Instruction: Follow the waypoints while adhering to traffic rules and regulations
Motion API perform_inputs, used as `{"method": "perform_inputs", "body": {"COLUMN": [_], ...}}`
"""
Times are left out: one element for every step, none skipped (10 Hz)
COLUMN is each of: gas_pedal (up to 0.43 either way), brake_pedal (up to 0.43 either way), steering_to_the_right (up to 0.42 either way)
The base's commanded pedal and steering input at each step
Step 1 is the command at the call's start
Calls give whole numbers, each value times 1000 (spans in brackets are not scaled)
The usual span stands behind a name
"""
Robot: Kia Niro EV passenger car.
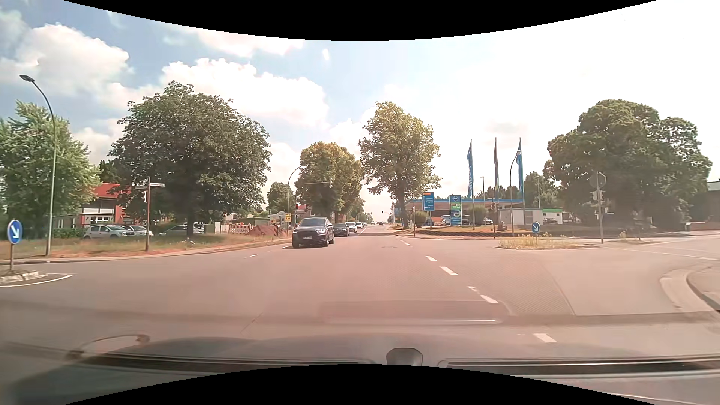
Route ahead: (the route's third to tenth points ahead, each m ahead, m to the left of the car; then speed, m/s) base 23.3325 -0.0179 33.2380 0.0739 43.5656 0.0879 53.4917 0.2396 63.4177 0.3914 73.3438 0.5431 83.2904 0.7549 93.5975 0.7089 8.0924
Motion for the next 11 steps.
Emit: {"method": "perform_inputs", "body": {"gas_pedal": [350,331,248,240,240,209,209,209,209,209,220], "brake_pedal": [0,0,0,0,0,0,0,0,0,0,0], "steering_to_the_right": [-1,-1,-1,-1,-1,-1,-1,-1,-1,-1,-1]}}
